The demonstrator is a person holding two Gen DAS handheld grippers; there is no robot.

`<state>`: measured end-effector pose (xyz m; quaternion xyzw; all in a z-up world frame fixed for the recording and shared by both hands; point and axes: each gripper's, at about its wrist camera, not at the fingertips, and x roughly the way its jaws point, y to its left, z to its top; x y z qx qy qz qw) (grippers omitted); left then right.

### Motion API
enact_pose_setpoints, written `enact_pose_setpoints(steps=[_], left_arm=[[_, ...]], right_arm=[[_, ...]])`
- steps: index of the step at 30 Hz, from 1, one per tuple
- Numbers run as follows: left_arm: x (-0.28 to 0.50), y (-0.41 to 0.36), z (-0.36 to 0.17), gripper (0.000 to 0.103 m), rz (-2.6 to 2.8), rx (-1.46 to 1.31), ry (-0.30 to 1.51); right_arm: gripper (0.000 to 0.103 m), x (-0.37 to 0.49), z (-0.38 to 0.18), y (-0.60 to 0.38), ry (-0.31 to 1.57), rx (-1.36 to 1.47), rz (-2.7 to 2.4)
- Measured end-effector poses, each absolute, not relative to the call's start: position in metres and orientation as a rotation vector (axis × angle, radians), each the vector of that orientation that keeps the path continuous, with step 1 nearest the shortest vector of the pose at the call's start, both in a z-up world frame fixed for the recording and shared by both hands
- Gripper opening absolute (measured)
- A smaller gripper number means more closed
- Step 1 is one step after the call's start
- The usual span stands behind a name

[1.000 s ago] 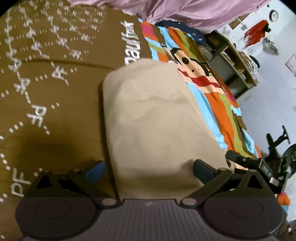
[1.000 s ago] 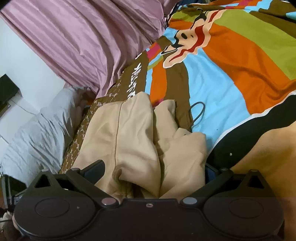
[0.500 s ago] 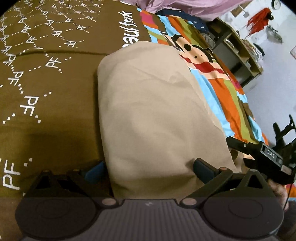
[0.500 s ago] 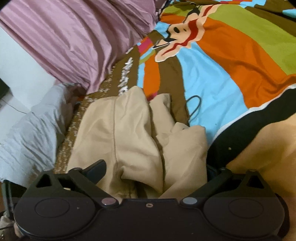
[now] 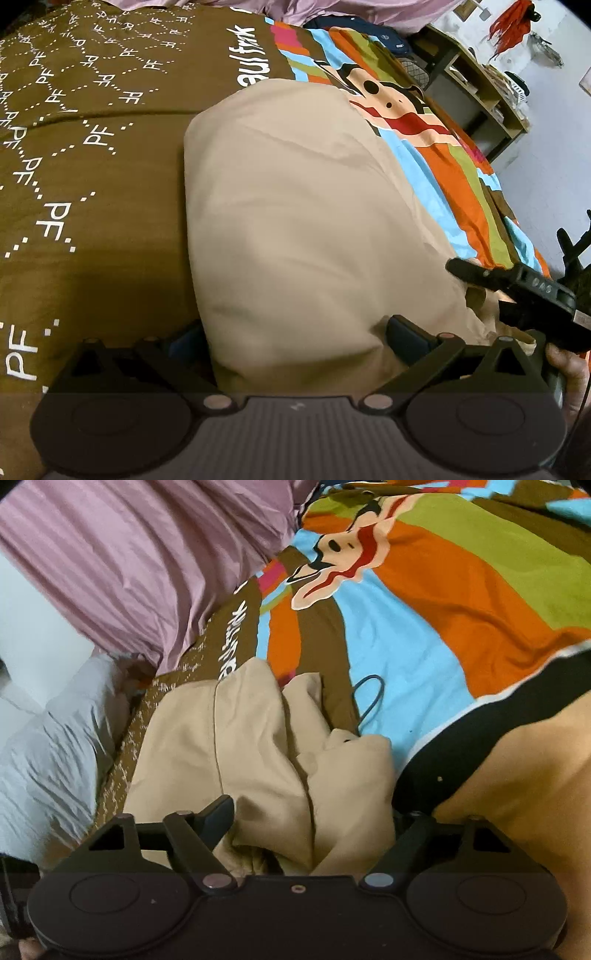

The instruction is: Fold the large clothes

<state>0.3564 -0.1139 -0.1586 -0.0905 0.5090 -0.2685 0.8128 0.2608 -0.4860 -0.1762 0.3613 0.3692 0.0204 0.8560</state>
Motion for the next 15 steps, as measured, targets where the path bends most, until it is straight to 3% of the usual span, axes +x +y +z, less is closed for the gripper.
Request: enact_pose_setpoints(steps=[4, 7, 10, 15], left_arm=[[0.355, -0.116, -0.158, 0.103, -0.567, -0.173, 1.086], [0.355, -0.116, -0.158, 0.103, -0.573, -0.167, 1.091], [0.361, -0.113, -0.159, 0.103, -0.593, -0.191, 1.104], [0.367, -0.104, -0.168, 0.103, -0.607, -0.277, 1.145]], right_arm=[[0.049, 0.26, -0.173, -0.479, 0.806, 0.695, 0.034], [0.037, 0.258, -0.166, -0.472, 0.812, 0.64, 0.037], [0.031, 0.252, -0.163, -0.472, 0.803, 0.639, 0.038], [0.031, 0.252, -0.168, -0.478, 0.804, 0.691, 0.05]])
